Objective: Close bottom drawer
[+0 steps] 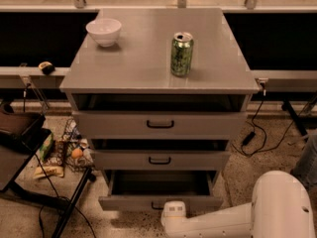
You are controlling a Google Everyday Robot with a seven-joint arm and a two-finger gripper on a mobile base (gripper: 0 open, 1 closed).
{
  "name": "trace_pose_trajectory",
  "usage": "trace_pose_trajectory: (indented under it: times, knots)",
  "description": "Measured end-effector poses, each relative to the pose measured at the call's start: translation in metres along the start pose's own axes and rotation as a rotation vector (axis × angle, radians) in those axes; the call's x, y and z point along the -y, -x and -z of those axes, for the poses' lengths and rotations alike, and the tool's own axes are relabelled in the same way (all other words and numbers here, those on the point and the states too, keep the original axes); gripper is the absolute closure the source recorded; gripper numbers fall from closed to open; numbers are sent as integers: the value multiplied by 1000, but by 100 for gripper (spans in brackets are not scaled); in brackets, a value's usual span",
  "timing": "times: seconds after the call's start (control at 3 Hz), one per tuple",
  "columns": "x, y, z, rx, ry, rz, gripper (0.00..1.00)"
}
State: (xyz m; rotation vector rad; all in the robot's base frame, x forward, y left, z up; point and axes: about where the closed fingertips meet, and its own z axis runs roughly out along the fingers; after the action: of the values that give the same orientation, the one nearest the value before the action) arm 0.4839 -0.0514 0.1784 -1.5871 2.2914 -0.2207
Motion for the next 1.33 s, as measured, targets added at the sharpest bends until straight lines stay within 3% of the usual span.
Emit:
trace_pose_trajectory:
  times: [0.33,0.67,1.33]
  knots:
    - [34,8,-15,-2,-21,-2,100]
    - [33,8,-15,-2,-21,-2,100]
    - [89,22,-37,-4,-57,-2,100]
